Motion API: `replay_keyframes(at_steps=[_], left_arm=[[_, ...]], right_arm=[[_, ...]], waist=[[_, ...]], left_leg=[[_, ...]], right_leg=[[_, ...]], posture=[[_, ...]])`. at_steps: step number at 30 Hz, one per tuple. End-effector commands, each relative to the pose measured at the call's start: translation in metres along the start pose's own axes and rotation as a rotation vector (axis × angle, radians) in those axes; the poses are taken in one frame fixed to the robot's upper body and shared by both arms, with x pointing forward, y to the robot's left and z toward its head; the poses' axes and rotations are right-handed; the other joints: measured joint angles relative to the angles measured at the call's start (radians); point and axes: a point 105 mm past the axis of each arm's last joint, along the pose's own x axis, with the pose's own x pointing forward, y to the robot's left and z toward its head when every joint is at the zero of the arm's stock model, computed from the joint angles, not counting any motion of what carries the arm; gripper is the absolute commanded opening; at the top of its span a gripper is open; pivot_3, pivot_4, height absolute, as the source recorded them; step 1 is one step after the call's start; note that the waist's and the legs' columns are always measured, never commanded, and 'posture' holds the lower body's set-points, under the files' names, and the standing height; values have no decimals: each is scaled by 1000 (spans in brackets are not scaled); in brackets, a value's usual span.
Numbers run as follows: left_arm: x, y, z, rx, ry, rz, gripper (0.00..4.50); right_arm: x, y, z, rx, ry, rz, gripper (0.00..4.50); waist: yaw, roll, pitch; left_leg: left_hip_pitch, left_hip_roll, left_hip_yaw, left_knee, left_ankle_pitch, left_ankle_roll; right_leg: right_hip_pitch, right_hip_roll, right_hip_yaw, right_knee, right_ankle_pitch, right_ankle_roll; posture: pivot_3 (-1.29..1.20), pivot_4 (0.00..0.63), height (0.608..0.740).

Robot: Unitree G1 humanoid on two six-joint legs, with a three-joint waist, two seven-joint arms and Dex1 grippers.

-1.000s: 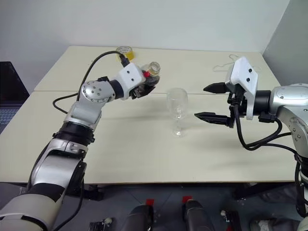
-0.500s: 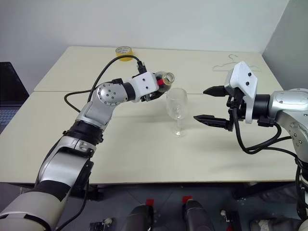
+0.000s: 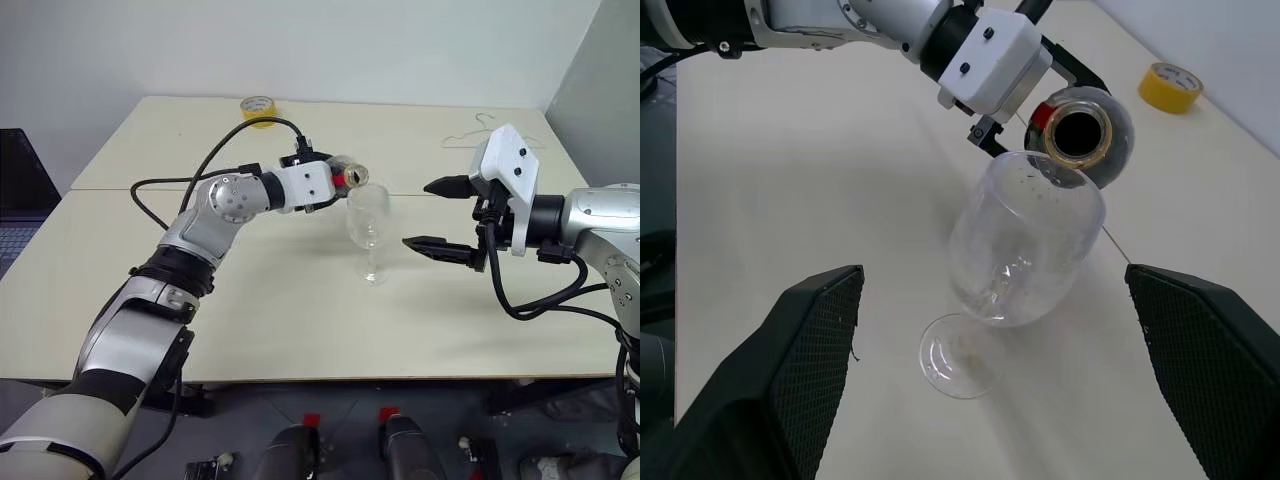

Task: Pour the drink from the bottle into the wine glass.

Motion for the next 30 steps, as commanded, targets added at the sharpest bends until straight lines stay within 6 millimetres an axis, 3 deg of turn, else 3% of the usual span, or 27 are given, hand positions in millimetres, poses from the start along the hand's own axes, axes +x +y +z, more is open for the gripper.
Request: replay_keyframes(at_steps=[1,30], left_arm=[[-2,26,19,83,-52,70,3089],[-10,48,25,286,-45,139,3089]], right_arm=[[-6,-1,10,-44,-15,-26,4500],[-4,0,6,-37,-7,-26,4500]], waist=[[0,0,0],[0,0,0]], left_leg=[[0,0,0,0,0,0],[1,0,0,1,0,0]], right_leg=[[0,0,0,0,0,0],[0,0,0,2,0,0]], posture=[[0,150,740],[0,150,740]])
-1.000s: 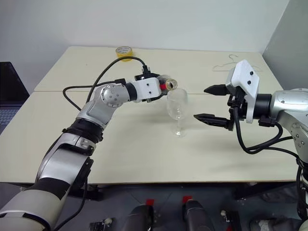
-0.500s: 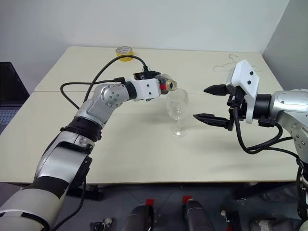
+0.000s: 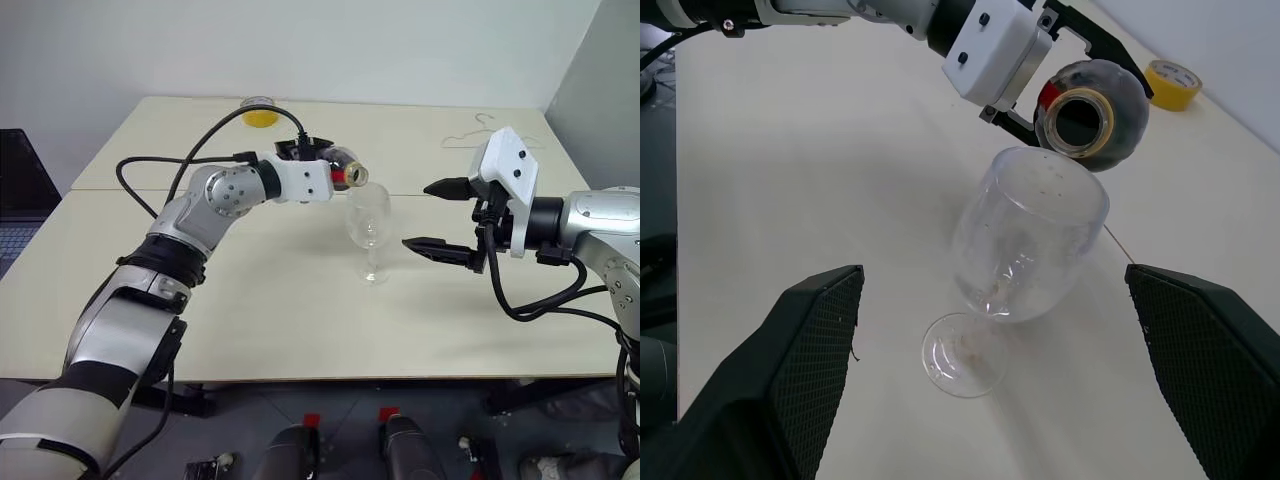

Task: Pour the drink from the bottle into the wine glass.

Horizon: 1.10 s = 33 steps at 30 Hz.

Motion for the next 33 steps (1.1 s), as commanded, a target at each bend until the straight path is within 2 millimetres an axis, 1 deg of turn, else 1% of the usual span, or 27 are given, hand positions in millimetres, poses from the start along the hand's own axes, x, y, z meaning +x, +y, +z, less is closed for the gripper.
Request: replay_keyframes(at_steps=[1,15,33], left_arm=[[-3,32,14,72,-41,89,3089],[-7,37,14,145,-37,111,3089],[-6,45,15,219,-30,144,3089]], right_arm=[[-5,0,8,-47,-9,-17,4500],[-3,0,9,-49,-13,-9,4500],[-3,0,9,-46,-11,-13,4500]], waist=[[0,0,0],[0,0,0],[1,0,0]], left_leg=[[0,0,0,0,0,0],[0,0,0,0,0,0],[0,0,0,1,0,0]], right_leg=[[0,0,0,0,0,0],[0,0,0,0,0,0],[0,0,0,1,0,0]], posture=[[0,150,740],[0,150,740],[0,150,740]])
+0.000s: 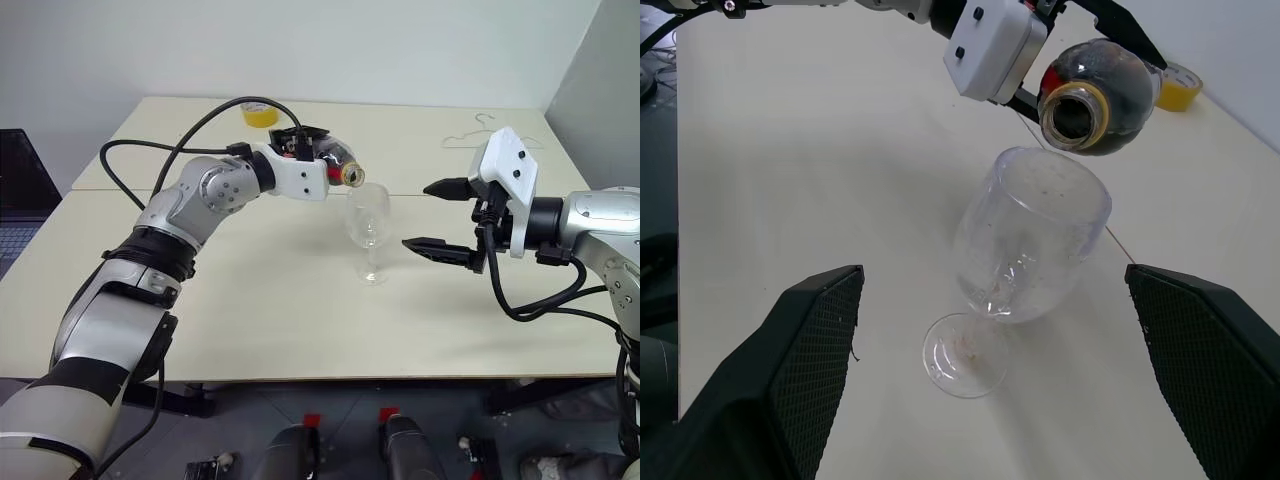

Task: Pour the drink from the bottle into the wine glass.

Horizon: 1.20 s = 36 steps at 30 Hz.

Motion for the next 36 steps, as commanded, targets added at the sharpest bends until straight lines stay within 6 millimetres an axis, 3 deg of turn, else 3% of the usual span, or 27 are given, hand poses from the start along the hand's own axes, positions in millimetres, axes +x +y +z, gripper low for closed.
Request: replay_keyframes(at_steps=[1,36], left_arm=[[-1,34,9,72,-30,99,3089],[-1,41,10,142,-43,127,3089]], right_arm=[[-3,0,9,-45,-11,-15,4500],[-3,-1,7,-42,-11,-25,4500]], waist=[[0,0,0],[0,0,0]], left_leg=[[0,0,0,0,0,0],[0,0,0,0,0,0]], right_leg=[[0,0,0,0,0,0],[0,0,0,1,0,0]], posture=[[0,150,740],[0,150,740]])
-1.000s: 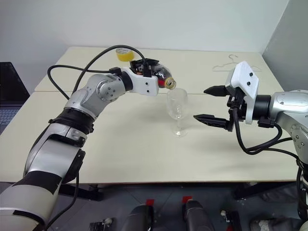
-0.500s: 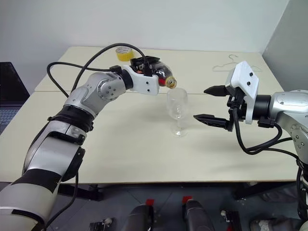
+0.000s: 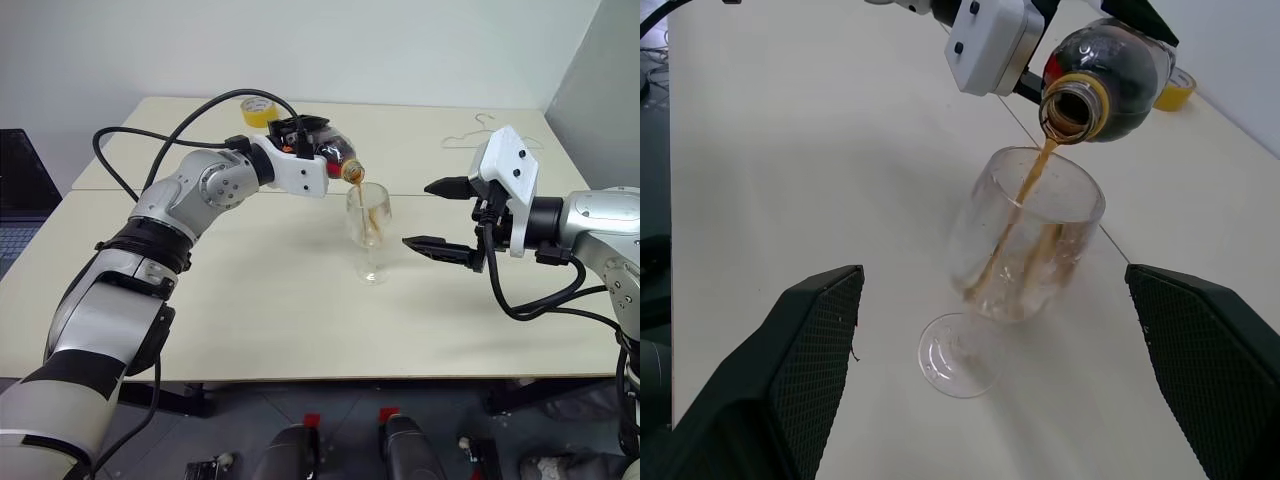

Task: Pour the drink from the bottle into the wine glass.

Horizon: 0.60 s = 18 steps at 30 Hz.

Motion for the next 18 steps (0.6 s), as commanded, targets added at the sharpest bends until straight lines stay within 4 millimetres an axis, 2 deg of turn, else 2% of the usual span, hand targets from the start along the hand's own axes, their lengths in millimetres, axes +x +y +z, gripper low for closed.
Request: replay_keyframes(at_steps=[1,18], left_arm=[[0,31,9,58,-36,79,3089],[1,30,9,65,-39,75,3089]], right_arm=[[-3,0,7,-42,-11,-13,4500],[-4,-10,3,-33,3,-72,4500]], waist=[[0,0,0],[0,0,0]], left_leg=[[0,0,0,0,0,0],[0,0,0,0,0,0]], right_leg=[[0,0,0,0,0,0],[0,0,0,0,0,0]], posture=[[0,150,740],[0,150,740]])
